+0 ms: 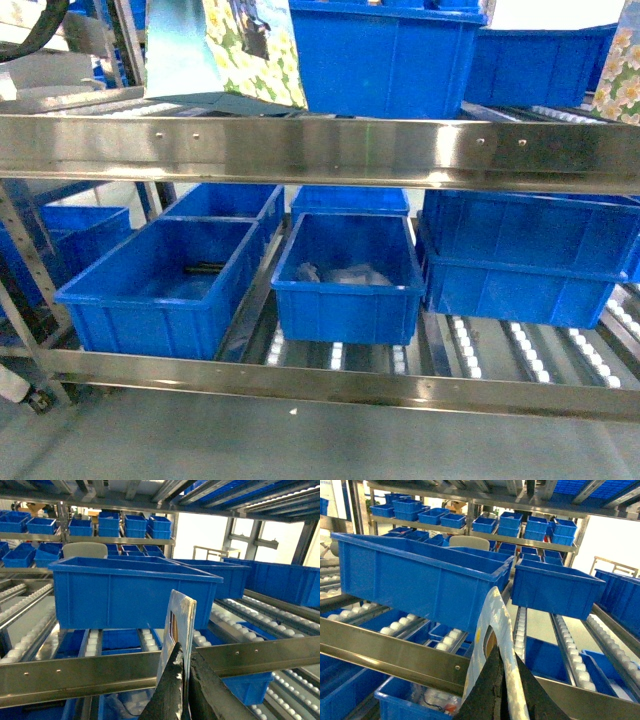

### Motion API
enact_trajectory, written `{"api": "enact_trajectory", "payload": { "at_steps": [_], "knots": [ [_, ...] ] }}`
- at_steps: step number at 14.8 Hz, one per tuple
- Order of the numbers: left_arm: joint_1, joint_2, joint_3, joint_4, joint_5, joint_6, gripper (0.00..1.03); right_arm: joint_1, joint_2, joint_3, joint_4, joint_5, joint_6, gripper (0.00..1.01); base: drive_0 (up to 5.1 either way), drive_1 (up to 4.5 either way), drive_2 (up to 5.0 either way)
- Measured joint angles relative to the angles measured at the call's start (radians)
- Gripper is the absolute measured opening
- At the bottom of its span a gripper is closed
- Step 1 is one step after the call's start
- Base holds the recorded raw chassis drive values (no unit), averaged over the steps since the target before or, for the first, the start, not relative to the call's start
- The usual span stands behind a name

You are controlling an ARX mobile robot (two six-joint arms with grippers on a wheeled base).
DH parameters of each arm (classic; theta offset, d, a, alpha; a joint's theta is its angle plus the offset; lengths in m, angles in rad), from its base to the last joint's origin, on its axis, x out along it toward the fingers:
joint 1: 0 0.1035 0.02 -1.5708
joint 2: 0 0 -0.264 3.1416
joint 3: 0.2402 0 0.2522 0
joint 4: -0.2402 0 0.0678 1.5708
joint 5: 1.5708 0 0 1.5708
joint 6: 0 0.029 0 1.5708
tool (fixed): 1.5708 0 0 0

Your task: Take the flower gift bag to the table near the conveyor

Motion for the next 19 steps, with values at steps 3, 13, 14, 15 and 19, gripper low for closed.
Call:
{"api": "enact_trajectory", "payload": {
  "at_steps": [3, 13, 14, 15, 19],
  "knots": [
    [0.0, 0.0, 0.0, 0.0, 0.0, 0.0, 0.02, 0.0, 0.0, 0.0, 0.002, 0.0, 0.0, 0.02, -4.7, 2.62, 2.6],
    [0.0, 0.0, 0.0, 0.001, 0.0, 0.0, 0.02, 0.0, 0.0, 0.0, 0.0, 0.0, 0.0, 0.02, -4.8, 2.51, 2.5],
    [0.0, 0.0, 0.0, -0.002, 0.0, 0.0, 0.02, 0.0, 0.0, 0.0, 0.003, 0.0, 0.0, 0.02, -4.9, 2.46, 2.5],
    [0.0, 0.0, 0.0, 0.002, 0.0, 0.0, 0.02, 0.0, 0.0, 0.0, 0.002, 0.0, 0.0, 0.02, -5.1, 2.3, 2.3],
    [0.001, 0.0, 0.0, 0.0, 0.0, 0.0, 0.02, 0.0, 0.0, 0.0, 0.001, 0.0, 0.0, 0.02, -4.8, 1.62, 3.1]
  ]
}}
